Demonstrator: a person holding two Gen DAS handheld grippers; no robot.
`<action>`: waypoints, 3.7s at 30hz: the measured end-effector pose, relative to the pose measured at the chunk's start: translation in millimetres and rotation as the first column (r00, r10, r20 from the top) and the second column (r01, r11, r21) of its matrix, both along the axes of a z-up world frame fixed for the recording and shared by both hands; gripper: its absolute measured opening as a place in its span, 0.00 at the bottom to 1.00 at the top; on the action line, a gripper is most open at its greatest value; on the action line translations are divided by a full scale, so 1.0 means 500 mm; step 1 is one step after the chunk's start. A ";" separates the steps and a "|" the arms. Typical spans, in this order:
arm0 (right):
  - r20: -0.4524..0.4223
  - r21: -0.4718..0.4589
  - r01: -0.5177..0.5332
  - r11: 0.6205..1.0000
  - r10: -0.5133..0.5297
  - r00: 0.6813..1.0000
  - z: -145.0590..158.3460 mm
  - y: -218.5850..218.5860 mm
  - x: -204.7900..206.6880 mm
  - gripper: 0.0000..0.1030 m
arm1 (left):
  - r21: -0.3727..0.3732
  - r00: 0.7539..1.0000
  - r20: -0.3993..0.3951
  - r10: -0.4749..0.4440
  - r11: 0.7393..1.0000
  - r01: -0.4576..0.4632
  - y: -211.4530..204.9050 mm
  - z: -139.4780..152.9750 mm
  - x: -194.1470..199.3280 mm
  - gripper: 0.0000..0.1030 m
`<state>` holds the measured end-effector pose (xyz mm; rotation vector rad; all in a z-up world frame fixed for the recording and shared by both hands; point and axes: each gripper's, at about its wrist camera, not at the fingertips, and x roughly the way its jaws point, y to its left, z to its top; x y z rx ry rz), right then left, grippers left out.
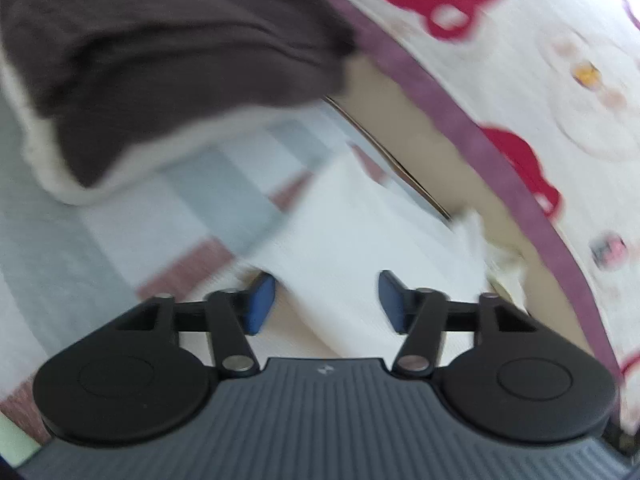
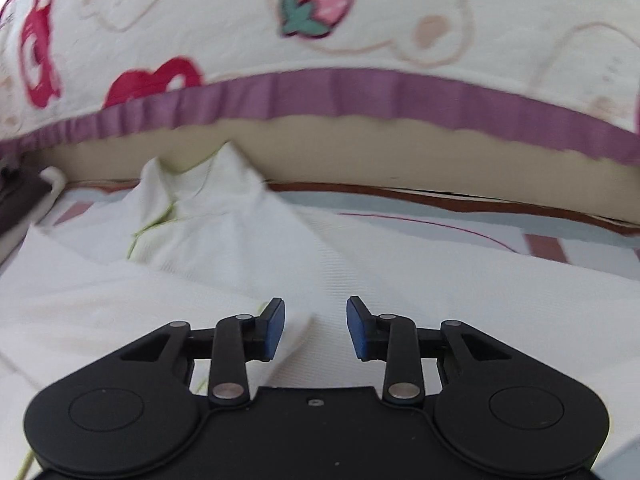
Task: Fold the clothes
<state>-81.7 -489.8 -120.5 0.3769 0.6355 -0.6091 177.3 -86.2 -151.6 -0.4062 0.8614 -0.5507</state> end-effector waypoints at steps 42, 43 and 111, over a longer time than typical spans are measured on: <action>-0.133 -0.175 0.051 0.983 -0.075 0.988 0.052 -0.058 -0.475 0.60 | 0.210 0.887 0.171 -0.430 0.895 0.394 -0.430 0.170 -0.526 0.63; -0.135 -0.165 0.071 0.984 -0.094 0.986 0.051 -0.073 -0.491 0.62 | 0.218 0.866 0.178 -0.467 0.877 0.428 -0.457 0.177 -0.546 0.65; 0.613 0.518 -0.529 0.672 0.139 0.777 0.180 -0.009 -0.017 0.17 | 0.143 0.889 0.292 -0.353 0.935 0.325 -0.400 0.193 -0.429 0.67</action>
